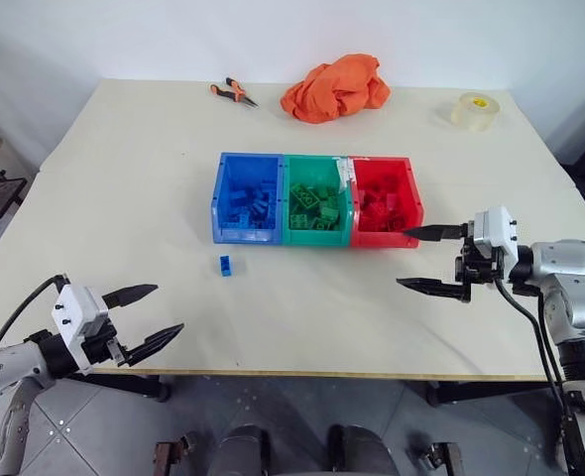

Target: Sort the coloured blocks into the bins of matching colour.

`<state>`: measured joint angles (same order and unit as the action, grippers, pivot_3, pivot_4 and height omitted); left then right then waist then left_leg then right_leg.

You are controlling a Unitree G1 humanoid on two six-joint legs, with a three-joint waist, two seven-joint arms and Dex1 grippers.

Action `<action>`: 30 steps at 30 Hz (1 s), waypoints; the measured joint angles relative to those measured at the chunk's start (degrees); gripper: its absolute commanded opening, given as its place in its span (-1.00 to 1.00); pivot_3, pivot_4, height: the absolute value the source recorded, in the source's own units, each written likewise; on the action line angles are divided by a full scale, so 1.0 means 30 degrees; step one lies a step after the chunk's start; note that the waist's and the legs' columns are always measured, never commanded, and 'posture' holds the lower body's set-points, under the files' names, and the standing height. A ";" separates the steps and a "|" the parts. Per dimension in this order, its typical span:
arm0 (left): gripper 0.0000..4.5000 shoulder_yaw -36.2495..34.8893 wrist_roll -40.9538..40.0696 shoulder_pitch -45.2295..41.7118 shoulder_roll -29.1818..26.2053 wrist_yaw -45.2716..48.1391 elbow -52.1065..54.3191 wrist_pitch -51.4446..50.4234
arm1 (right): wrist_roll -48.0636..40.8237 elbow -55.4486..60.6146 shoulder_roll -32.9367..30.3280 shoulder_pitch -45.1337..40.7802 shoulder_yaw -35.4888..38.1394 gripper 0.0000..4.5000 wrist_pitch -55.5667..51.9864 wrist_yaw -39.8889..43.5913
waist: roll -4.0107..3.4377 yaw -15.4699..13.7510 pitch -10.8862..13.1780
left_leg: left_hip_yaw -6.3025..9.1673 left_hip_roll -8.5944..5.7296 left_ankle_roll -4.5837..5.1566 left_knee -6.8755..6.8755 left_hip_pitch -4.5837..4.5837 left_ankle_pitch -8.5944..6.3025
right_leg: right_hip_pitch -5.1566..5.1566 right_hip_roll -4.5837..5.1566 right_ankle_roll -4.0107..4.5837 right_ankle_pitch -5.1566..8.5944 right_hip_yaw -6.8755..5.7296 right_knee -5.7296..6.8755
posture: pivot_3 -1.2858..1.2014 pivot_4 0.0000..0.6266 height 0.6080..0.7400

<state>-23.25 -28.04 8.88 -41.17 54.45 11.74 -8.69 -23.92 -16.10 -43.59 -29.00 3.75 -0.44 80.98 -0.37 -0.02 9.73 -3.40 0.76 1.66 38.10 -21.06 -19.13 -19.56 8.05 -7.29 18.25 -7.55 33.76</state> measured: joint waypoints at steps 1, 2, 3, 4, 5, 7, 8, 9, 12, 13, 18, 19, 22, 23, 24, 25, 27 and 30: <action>0.99 0.0229 0.0153 -0.0427 0.0021 -0.0216 -0.0022 0.0000 | 0.0005 0.0003 0.0067 -0.0032 -0.0060 1.00 0.0063 0.0014 | -0.0001 0.0015 0.0000 | -0.0004 0.0000 0.0000 -0.0001 0.0003 0.0000 | 0.0002 -0.0004 -0.0001 0.0000 0.0001 0.0002 | 0.03 -0.52 1.00; 0.99 0.0564 0.0512 -0.0938 0.0090 -0.0575 -0.0078 0.0009 | 0.0017 0.0000 0.0085 -0.0037 -0.0092 1.00 0.0104 0.0022 | -0.0004 0.0005 0.0000 | -0.0004 -0.0008 0.0001 -0.0002 0.0005 0.0000 | 0.0004 -0.0004 -0.0002 -0.0001 -0.0002 0.0006 | 0.03 -0.52 1.00; 0.99 0.1202 0.1135 -0.1813 0.0392 -0.1245 -0.0376 0.0001 | 0.0050 -0.0004 0.0130 -0.0056 -0.0114 1.00 0.0138 0.0020 | -0.0016 -0.0025 -0.0004 | -0.0006 -0.0022 0.0003 -0.0003 0.0011 0.0001 | 0.0004 -0.0091 -0.0006 -0.0003 -0.0010 0.0018 | 0.03 -0.52 1.00; 0.99 0.1685 0.1595 -0.2418 0.0708 -0.1770 -0.0565 -0.0023 | 0.0072 0.0009 0.0213 -0.0083 -0.0128 1.00 0.0150 0.0018 | -0.0019 -0.0017 -0.0007 | -0.0011 -0.0023 0.0003 -0.0003 0.0006 0.0002 | 0.0000 -0.0110 -0.0009 -0.0005 -0.0007 0.0024 | 0.03 -0.52 1.00; 0.99 0.2401 0.2184 -0.3152 0.1098 -0.2374 -0.0899 -0.0047 | 0.0103 0.0009 0.0241 -0.0078 -0.0131 1.00 0.0157 0.0008 | -0.0017 -0.0015 -0.0008 | -0.0010 -0.0020 0.0004 -0.0003 0.0009 0.0002 | 0.0001 -0.0117 -0.0012 -0.0006 -0.0005 0.0028 | 0.03 -0.52 1.00; 0.99 0.3510 0.2947 -0.4173 0.1845 -0.3184 -0.1477 -0.0091 | 0.0133 0.0041 0.0293 -0.0057 -0.0124 1.00 0.0162 -0.0021 | -0.0014 0.0004 -0.0008 | -0.0020 -0.0018 0.0004 -0.0006 0.0006 0.0002 | -0.0010 -0.0131 -0.0014 -0.0008 -0.0012 0.0034 | 0.03 -0.52 1.00; 0.99 0.4170 0.3391 -0.4802 0.2350 -0.3569 -0.1970 -0.0132 | 0.0136 0.0074 0.0298 0.0054 -0.0086 1.00 0.0160 -0.0040 | -0.0013 -0.0001 -0.0010 | -0.0025 -0.0015 0.0004 -0.0008 0.0013 0.0002 | -0.0010 -0.0137 -0.0015 -0.0008 -0.0016 0.0041 | 0.03 -0.52 1.00; 0.99 0.4589 0.3691 -0.5241 0.2687 -0.3868 -0.2322 -0.0183 | 0.0135 0.0106 0.0320 0.0116 -0.0084 1.00 0.0157 -0.0062 | -0.0012 -0.0002 -0.0010 | -0.0031 -0.0013 0.0003 -0.0006 0.0009 0.0002 | -0.0014 -0.0142 -0.0014 -0.0008 -0.0025 0.0039 | 0.03 -0.52 1.00; 0.99 0.5641 0.4631 -0.6598 0.3676 -0.4739 -0.4056 -0.0131 | 0.0135 0.0243 0.0339 0.0301 -0.0051 1.00 0.0149 -0.0136 | -0.0010 -0.0021 -0.0011 | -0.0061 -0.0012 0.0006 0.0000 0.0018 0.0005 | -0.0017 -0.0158 -0.0016 -0.0009 -0.0061 0.0043 | 0.03 -0.52 1.00; 0.99 0.5881 0.4873 -0.6850 0.3855 -0.4966 -0.4501 -0.0079 | 0.0135 0.0322 0.0336 0.0356 -0.0027 1.00 0.0147 -0.0158 | -0.0008 -0.0017 -0.0012 | -0.0065 -0.0009 0.0006 0.0000 0.0021 0.0006 | -0.0019 -0.0160 -0.0018 -0.0009 -0.0067 0.0044 | 0.03 -0.52 1.00; 0.99 0.6776 0.5284 -0.7603 0.4483 -0.5110 -0.5366 -0.0063 | 0.0125 0.0901 0.0328 0.0843 0.0185 1.00 0.0073 -0.0338 | -0.0006 -0.0024 -0.0013 | -0.0081 -0.0001 0.0005 0.0003 0.0027 0.0007 | -0.0020 -0.0163 -0.0019 -0.0010 -0.0064 0.0043 | 0.03 -0.52 1.00; 0.91 0.6903 0.5342 -0.7707 0.4507 -0.5120 -0.5639 -0.0069 | 0.0125 0.0922 0.0328 0.0883 0.0198 1.00 0.0046 -0.0381 | -0.0005 -0.0025 -0.0013 | -0.0083 -0.0001 0.0006 0.0005 0.0028 0.0007 | -0.0019 -0.0163 -0.0020 -0.0010 -0.0062 0.0042 | 0.03 -0.52 1.00; 0.57 0.7256 0.5477 -0.8075 0.4622 -0.5071 -0.6107 -0.0092 | 0.0125 0.1128 0.0326 0.1011 0.0284 1.00 -0.0100 -0.0501 | -0.0005 -0.0070 -0.0014 | -0.0081 -0.0004 0.0008 0.0011 0.0028 0.0008 | -0.0017 -0.0159 -0.0021 -0.0011 -0.0061 0.0043 | 0.03 -0.52 1.00; 0.44 0.7286 0.5458 -0.8156 0.4696 -0.5016 -0.6227 -0.0053 | 0.0125 0.1232 0.0325 0.1014 0.0298 1.00 -0.0186 -0.0532 | -0.0005 -0.0084 -0.0014 | -0.0082 -0.0004 0.0008 0.0011 0.0029 0.0008 | -0.0016 -0.0159 -0.0022 -0.0012 -0.0060 0.0042 | 0.03 -0.52 1.00; 0.28 0.7292 0.5440 -0.8167 0.4734 -0.4945 -0.6268 0.0017 | 0.0125 0.1316 0.0321 0.1021 0.0338 1.00 -0.0247 -0.0558 | -0.0004 -0.0082 -0.0015 | -0.0082 -0.0005 0.0008 0.0011 0.0031 0.0007 | -0.0015 -0.0158 -0.0023 -0.0012 -0.0059 0.0042 | 0.03 -0.52 1.00; 0.13 0.7292 0.5412 -0.8168 0.4739 -0.4910 -0.6279 0.0026 | 0.0125 0.1400 0.0305 0.1042 0.0365 1.00 -0.0274 -0.0580 | -0.0003 -0.0086 -0.0015 | -0.0081 -0.0005 0.0008 0.0012 0.0029 0.0008 | -0.0015 -0.0156 -0.0023 -0.0012 -0.0059 0.0042 | 0.03 -0.52 1.00; -0.16 0.7291 0.5398 -0.8168 0.4739 -0.4888 -0.6282 0.0016 | 0.0125 0.1525 0.0212 0.1120 0.0371 1.00 -0.0303 -0.0597 | -0.0004 -0.0093 -0.0015 | -0.0079 -0.0006 0.0008 0.0012 0.0030 0.0008 | -0.0014 -0.0156 -0.0024 -0.0012 -0.0060 0.0043 | 0.03 -0.52 1.00; -0.58 0.7287 0.5394 -0.8160 0.4658 -0.4641 -0.6293 0.0113 | 0.0127 0.1577 0.0003 0.1263 0.0440 1.00 -0.0332 -0.0658 | -0.0003 -0.0085 -0.0015 | -0.0082 -0.0006 0.0008 0.0012 0.0028 0.0008 | -0.0015 -0.0158 -0.0023 -0.0012 -0.0060 0.0039 | 0.03 -0.52 1.00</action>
<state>-1.39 -11.85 -15.60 -27.20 40.52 -7.14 -8.35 -23.53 -11.37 -43.58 -25.21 5.07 -1.43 79.01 -0.38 -0.27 9.68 -3.65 0.74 1.68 38.14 -20.98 -19.11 -19.60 7.57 -7.36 18.22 -7.73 33.88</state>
